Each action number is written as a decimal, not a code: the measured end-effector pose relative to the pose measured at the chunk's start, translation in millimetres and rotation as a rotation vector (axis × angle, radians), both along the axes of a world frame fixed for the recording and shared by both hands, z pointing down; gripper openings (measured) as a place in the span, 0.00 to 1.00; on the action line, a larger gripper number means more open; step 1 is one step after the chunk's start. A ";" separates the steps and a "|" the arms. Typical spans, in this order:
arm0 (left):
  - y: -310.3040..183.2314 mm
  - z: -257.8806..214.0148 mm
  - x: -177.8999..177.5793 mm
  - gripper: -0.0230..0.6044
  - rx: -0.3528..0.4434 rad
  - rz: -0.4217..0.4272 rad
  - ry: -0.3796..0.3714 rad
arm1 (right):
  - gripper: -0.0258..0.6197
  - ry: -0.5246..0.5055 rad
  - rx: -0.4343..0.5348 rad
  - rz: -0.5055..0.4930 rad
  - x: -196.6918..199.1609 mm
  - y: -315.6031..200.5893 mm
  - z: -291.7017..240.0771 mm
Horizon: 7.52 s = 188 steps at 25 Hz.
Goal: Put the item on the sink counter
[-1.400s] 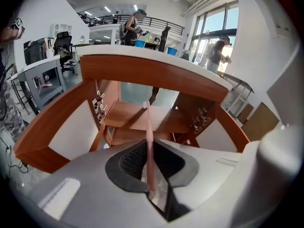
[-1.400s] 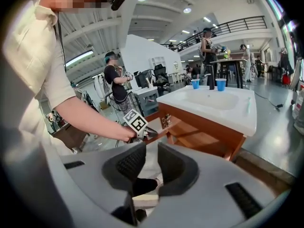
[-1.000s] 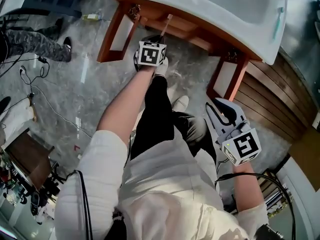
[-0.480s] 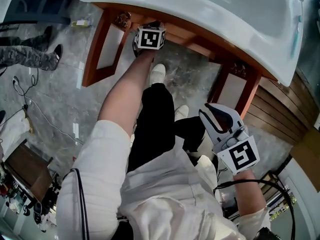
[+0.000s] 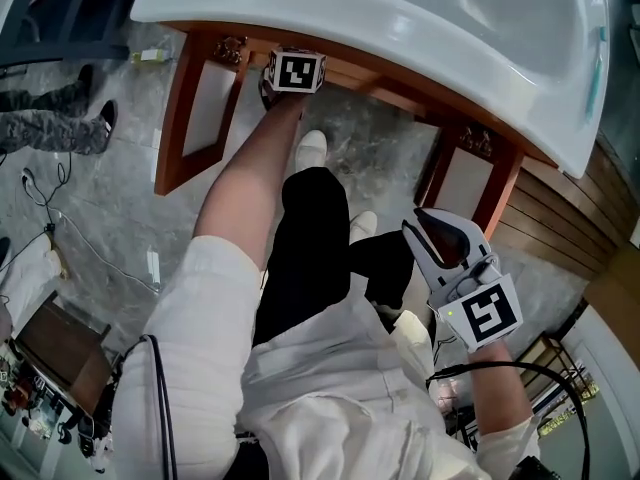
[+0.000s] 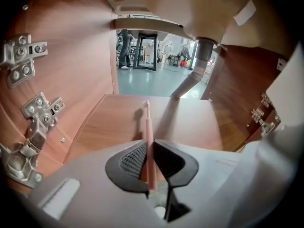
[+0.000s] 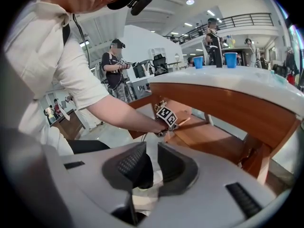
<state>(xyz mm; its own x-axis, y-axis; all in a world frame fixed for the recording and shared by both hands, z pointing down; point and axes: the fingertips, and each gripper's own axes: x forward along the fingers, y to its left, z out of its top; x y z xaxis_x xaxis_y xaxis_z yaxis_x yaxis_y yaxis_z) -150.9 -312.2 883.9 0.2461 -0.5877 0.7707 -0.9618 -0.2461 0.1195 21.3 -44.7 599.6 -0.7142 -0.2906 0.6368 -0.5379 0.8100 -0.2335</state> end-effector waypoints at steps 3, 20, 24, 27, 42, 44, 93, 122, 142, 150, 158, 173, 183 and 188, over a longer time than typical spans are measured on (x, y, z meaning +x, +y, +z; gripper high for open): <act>0.8 4.3 -0.3 0.12 -0.017 0.003 -0.010 | 0.16 0.005 -0.001 0.006 2.1 -1.2 -0.4; 41.0 -49.2 -8.9 0.21 0.017 0.021 -0.018 | 0.16 -0.017 0.001 0.025 8.4 11.8 -38.0; 78.9 -84.7 -5.3 0.21 0.007 0.028 -0.007 | 0.16 -0.043 0.007 0.027 9.9 24.0 -66.2; 115.7 -116.0 3.0 0.21 -0.012 0.070 0.011 | 0.15 -0.079 0.019 0.042 14.5 33.4 -91.5; 284.3 -317.7 66.3 0.05 0.002 0.080 0.263 | 0.09 -0.123 0.127 0.119 69.9 101.7 -206.9; 292.8 -349.2 83.5 0.04 0.016 0.131 0.280 | 0.09 -0.124 0.145 0.134 79.9 101.3 -222.4; -222.2 -398.6 51.2 0.22 0.102 0.858 -0.340 | 0.09 -0.042 0.007 0.595 78.8 -94.2 -220.6; -24.3 -447.8 76.4 0.07 0.131 0.830 -0.311 | 0.09 -0.120 0.025 0.411 105.3 -5.0 -217.7; 248.1 -302.4 109.4 0.07 -0.029 0.850 -0.206 | 0.09 -0.093 -0.016 0.243 103.1 122.6 -173.2; 216.7 -199.8 115.8 0.07 -0.036 0.867 -0.273 | 0.09 -0.074 -0.074 0.227 86.6 126.4 -122.3; 145.6 -116.5 115.4 0.07 0.012 0.906 -0.361 | 0.09 -0.038 -0.106 0.199 59.2 97.7 -63.6; 62.2 -44.4 125.5 0.07 0.063 0.962 -0.420 | 0.09 -0.021 -0.155 0.208 44.5 58.0 -4.6; 65.7 -21.3 120.8 0.08 0.049 0.997 -0.464 | 0.09 -0.025 -0.170 0.212 45.9 57.0 2.7; 62.9 -23.0 118.7 0.12 0.054 0.993 -0.481 | 0.09 -0.024 -0.167 0.226 50.3 58.7 3.3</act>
<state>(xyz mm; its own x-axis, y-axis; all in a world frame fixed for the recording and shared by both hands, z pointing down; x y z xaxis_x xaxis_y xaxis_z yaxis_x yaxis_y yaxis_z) -32.3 -249.3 860.9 0.3085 -0.3305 0.8920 -0.2760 -0.9285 -0.2486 71.6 14.0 603.0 -0.6584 -0.3366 0.6732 -0.6935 0.6190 -0.3687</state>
